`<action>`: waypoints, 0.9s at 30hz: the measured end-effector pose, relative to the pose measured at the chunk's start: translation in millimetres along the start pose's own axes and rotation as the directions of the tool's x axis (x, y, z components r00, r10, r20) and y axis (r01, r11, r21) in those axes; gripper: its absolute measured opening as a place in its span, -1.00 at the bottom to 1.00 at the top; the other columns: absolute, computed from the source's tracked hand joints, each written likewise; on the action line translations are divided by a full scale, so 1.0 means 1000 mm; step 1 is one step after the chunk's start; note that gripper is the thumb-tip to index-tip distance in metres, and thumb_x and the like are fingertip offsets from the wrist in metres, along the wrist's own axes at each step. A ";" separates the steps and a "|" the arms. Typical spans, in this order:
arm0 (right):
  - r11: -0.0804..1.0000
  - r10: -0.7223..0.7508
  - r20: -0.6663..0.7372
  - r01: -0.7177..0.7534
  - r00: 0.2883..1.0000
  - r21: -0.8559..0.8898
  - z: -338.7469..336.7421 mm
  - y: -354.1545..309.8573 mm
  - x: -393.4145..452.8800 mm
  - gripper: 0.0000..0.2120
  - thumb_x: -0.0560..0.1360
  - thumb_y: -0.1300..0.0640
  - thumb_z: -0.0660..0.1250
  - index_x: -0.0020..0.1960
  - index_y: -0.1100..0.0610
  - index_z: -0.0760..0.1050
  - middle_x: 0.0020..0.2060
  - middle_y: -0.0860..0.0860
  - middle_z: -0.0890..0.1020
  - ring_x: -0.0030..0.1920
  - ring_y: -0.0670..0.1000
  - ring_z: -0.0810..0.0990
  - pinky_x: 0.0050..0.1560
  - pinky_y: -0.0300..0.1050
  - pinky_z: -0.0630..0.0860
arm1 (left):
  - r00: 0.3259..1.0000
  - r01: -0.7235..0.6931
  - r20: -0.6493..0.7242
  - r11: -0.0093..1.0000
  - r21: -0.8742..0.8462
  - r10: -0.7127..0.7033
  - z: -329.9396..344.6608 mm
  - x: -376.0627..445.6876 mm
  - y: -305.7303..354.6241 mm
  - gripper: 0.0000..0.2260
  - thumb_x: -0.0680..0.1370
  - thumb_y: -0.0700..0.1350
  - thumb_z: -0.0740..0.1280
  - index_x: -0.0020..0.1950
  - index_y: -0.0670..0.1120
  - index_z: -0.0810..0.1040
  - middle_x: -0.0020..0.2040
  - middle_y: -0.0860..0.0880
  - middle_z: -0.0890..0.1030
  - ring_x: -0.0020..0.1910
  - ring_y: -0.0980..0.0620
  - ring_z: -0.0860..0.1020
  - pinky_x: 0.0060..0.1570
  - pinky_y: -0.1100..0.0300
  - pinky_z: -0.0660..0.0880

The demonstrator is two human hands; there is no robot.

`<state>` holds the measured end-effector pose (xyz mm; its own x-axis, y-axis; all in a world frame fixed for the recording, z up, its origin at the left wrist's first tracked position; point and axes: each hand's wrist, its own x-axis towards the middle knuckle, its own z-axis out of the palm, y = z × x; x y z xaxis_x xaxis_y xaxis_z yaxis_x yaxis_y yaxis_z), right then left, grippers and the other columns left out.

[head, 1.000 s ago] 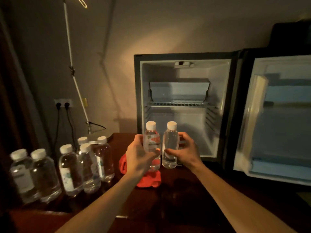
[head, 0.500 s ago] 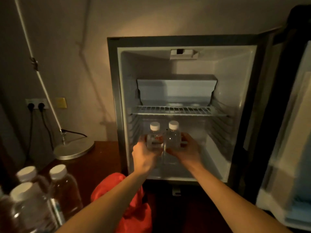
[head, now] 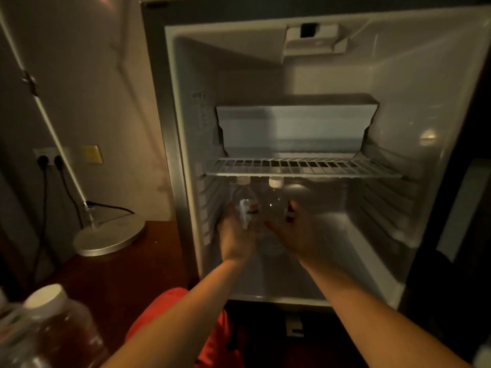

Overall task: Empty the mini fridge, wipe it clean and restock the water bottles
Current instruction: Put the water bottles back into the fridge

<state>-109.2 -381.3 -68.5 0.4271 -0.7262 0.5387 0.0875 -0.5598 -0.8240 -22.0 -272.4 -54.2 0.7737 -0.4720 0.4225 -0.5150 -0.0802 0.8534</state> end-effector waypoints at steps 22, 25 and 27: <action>0.992 0.088 -0.024 -0.090 0.996 -0.093 -0.005 -0.009 -0.027 -0.53 0.22 -0.02 0.59 0.00 0.09 0.46 -0.18 -0.11 0.54 -0.17 -0.20 0.57 -0.16 -0.38 0.42 | 0.999 -0.005 0.035 0.993 0.122 0.000 -0.011 -0.010 -0.012 -0.44 0.51 -0.03 0.42 0.47 -0.11 0.34 0.31 -0.20 0.53 0.31 -0.20 0.49 0.22 0.11 0.38; 0.982 0.132 -0.010 -0.132 0.991 -0.134 -0.005 -0.022 -0.048 -0.53 0.34 0.31 0.55 0.17 0.36 0.44 -0.17 -0.09 0.48 -0.19 -0.15 0.47 -0.26 -0.47 0.35 | 0.995 -0.054 0.093 0.993 0.103 0.045 -0.034 -0.038 -0.006 -0.51 0.49 -0.08 0.44 0.40 -0.10 0.44 0.21 -0.17 0.62 0.22 -0.16 0.56 0.10 0.14 0.46; 0.970 0.192 0.024 -0.186 0.981 -0.157 0.000 -0.034 -0.067 -0.55 0.36 0.39 0.50 0.20 0.35 0.44 -0.14 -0.05 0.51 -0.16 -0.11 0.51 -0.27 -0.51 0.37 | 0.988 -0.079 0.143 0.989 0.123 0.062 -0.052 -0.059 -0.004 -0.55 0.47 -0.12 0.45 0.34 -0.11 0.50 0.15 -0.16 0.65 0.17 -0.13 0.59 0.05 0.17 0.48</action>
<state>-141.0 -314.0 -76.3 0.4572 -0.8104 0.3664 -0.1356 -0.4706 -0.8718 -46.4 -198.2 -66.9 0.6798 -0.5969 0.4262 -0.6163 -0.1499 0.7731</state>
